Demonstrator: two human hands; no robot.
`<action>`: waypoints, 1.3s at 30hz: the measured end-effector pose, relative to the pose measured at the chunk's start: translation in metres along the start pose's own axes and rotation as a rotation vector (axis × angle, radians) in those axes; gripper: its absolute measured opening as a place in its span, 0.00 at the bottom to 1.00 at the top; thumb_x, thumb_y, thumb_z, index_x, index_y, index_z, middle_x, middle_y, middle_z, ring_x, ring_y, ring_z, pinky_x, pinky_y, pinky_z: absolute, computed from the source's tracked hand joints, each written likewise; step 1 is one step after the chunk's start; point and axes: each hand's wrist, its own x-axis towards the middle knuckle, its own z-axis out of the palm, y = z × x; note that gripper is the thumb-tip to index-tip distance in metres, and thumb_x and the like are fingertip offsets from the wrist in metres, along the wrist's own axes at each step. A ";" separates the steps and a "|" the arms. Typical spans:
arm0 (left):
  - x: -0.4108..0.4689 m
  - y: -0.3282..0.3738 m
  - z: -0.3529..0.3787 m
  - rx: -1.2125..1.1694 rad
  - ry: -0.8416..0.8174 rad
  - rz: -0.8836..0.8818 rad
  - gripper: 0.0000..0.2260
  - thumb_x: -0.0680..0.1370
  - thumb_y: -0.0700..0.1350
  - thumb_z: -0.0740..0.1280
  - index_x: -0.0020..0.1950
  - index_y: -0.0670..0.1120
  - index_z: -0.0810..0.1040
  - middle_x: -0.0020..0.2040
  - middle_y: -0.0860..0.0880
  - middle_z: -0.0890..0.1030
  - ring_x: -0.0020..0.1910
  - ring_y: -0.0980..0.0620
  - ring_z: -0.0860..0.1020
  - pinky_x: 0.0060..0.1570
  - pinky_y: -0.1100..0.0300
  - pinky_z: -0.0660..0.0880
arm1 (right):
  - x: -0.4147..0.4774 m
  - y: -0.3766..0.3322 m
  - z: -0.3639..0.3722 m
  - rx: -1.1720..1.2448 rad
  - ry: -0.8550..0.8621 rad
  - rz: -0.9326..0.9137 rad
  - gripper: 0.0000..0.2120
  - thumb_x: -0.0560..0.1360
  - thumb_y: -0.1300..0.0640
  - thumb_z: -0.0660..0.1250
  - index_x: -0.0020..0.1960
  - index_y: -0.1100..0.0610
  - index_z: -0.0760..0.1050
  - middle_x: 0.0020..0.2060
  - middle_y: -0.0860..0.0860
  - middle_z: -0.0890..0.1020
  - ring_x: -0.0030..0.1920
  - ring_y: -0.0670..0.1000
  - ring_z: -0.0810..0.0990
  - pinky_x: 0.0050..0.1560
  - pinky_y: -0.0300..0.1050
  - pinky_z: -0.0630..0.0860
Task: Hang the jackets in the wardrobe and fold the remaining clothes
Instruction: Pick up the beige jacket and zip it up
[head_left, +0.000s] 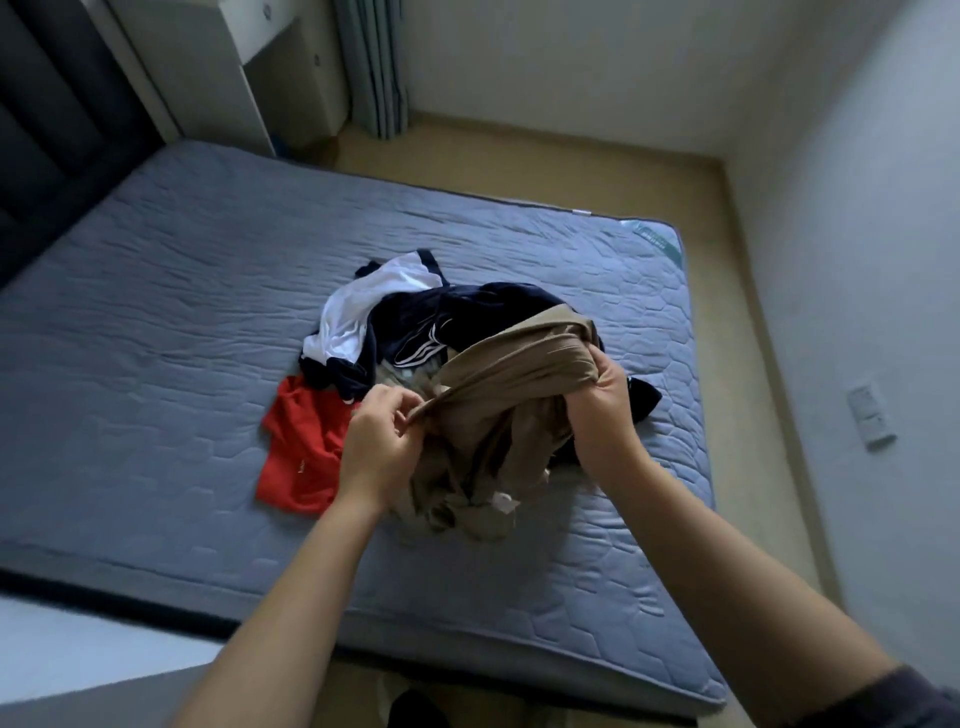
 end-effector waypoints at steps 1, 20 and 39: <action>-0.011 0.007 0.005 0.011 0.007 -0.041 0.07 0.75 0.50 0.67 0.37 0.50 0.75 0.35 0.53 0.75 0.34 0.54 0.74 0.34 0.66 0.67 | -0.006 -0.016 -0.008 0.029 0.004 -0.003 0.09 0.71 0.57 0.65 0.35 0.50 0.82 0.31 0.45 0.82 0.35 0.43 0.78 0.36 0.37 0.76; -0.034 0.311 0.019 0.216 -0.021 0.607 0.07 0.73 0.43 0.62 0.46 0.46 0.79 0.36 0.50 0.81 0.37 0.49 0.78 0.39 0.56 0.73 | -0.038 -0.155 -0.161 -0.883 -0.485 -0.186 0.08 0.70 0.59 0.74 0.42 0.50 0.75 0.30 0.42 0.78 0.28 0.35 0.72 0.31 0.31 0.68; 0.009 0.317 0.040 0.008 -0.190 0.391 0.11 0.75 0.46 0.61 0.33 0.47 0.74 0.30 0.51 0.75 0.34 0.56 0.71 0.36 0.59 0.67 | -0.045 -0.172 -0.184 -0.620 -0.583 0.124 0.23 0.71 0.73 0.68 0.60 0.53 0.71 0.34 0.45 0.80 0.32 0.39 0.76 0.34 0.31 0.71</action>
